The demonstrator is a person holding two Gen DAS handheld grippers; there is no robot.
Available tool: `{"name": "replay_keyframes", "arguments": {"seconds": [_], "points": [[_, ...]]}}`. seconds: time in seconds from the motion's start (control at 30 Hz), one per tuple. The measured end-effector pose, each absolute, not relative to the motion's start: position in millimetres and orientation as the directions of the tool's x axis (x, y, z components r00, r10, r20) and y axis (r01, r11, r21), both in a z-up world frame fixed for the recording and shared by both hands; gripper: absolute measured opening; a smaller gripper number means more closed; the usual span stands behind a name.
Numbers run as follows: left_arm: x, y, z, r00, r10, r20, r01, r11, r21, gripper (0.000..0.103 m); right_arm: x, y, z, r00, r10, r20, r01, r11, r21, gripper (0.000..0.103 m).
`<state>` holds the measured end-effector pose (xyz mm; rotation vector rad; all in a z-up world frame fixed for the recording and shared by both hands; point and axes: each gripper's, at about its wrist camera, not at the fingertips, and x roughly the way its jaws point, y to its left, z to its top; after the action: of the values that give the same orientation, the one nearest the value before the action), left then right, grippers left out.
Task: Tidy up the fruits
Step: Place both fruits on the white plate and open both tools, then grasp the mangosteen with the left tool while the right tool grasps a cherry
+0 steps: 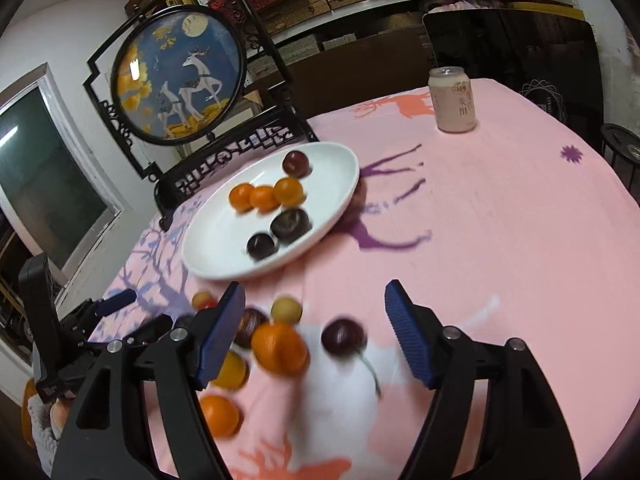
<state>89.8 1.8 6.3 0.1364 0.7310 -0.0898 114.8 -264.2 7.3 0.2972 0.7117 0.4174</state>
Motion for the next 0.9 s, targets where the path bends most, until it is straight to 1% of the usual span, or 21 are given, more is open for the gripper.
{"name": "replay_keyframes", "arguments": {"seconds": [0.1, 0.17, 0.23, 0.33, 0.57, 0.63, 0.7, 0.77, 0.9], "points": [[83, 0, 5, 0.747, -0.023, -0.664, 0.133, 0.984, 0.116, 0.098, 97, -261, 8, 0.68, 0.48, -0.554, -0.304, 0.873, 0.382, 0.073], [85, -2, 1, 0.737, -0.021, -0.675, 0.141, 0.982, 0.123, 0.098, 91, -256, 9, 0.682, 0.475, -0.556, -0.323, 0.878, 0.353, 0.076], [88, -3, -3, 0.725, -0.014, -0.688, 0.144, 0.981, 0.132, 0.098, 89, -254, 10, 0.688, 0.466, -0.557, -0.329, 0.884, 0.332, 0.077], [90, -6, -9, 0.709, -0.003, -0.705, 0.149, 0.978, 0.146, 0.098, 94, -259, 7, 0.694, 0.433, -0.576, -0.291, 0.899, 0.326, 0.077], [93, -15, -17, 0.692, 0.015, -0.722, 0.171, 0.968, 0.183, 0.099, 119, -285, -15, 0.657, 0.387, -0.646, -0.155, 0.909, 0.387, 0.077], [93, -19, -20, 0.688, 0.018, -0.726, 0.183, 0.963, 0.197, 0.099, 120, -284, -18, 0.651, 0.393, -0.65, -0.161, 0.908, 0.388, 0.071], [93, -21, -22, 0.684, 0.021, -0.729, 0.192, 0.959, 0.207, 0.099, 121, -277, -21, 0.635, 0.402, -0.659, -0.187, 0.908, 0.374, 0.062], [94, -23, -23, 0.681, 0.025, -0.732, 0.195, 0.957, 0.215, 0.099, 121, -271, -23, 0.619, 0.415, -0.667, -0.207, 0.905, 0.372, 0.056], [95, -22, -24, 0.675, 0.023, -0.738, 0.196, 0.958, 0.209, 0.101, 126, -270, -30, 0.6, 0.436, -0.671, -0.205, 0.894, 0.398, 0.049]]}}
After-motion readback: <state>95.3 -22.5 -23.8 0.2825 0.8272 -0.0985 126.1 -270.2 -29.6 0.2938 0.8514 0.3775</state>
